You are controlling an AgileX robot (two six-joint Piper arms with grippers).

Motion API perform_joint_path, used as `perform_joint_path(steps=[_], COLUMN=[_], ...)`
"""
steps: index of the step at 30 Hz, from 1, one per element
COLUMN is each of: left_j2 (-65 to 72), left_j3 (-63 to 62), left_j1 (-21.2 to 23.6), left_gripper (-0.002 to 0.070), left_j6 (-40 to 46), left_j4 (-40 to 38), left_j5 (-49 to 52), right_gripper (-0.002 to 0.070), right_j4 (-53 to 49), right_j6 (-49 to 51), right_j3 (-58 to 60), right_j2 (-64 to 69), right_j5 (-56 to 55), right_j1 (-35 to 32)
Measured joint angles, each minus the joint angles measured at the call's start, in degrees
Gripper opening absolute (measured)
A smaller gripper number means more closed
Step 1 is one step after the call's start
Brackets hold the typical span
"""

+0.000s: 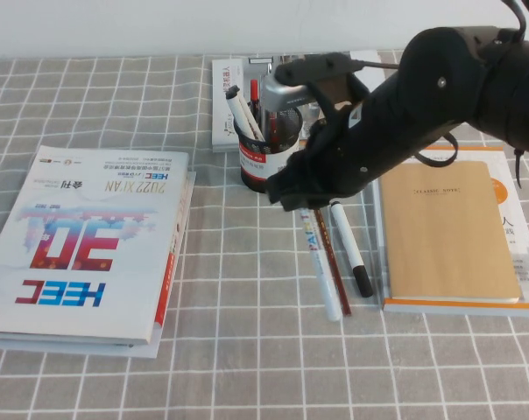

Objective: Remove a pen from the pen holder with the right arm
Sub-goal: 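Take a marker out of the pen holder and lay it on the table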

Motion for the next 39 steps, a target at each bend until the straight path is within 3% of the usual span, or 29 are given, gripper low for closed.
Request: perform_joint_path(steps=[5,22,35,39], left_j2=[0.0,0.0,0.0,0.0], left_j3=[0.0,0.0,0.0,0.0], left_j1=[0.0,0.0,0.0,0.0], left_gripper=[-0.0005,-0.0005,-0.0005,-0.0005], left_j6=[0.0,0.0,0.0,0.0], left_j4=[0.0,0.0,0.0,0.0], left_j5=[0.0,0.0,0.0,0.0], right_gripper=[0.009,0.009,0.0091,0.0164], right_j4=[-0.76,-1.43,-1.2,-1.85], right_j6=[0.94,3.95,7.29,7.29], right_j3=[-3.13,-33.61,-36.02,-36.02], right_j2=[3.88,29.79,34.22,34.22], right_j5=[3.26,21.45,21.65,21.52], right_j1=[-1.61,-6.22,-6.71,-6.93])
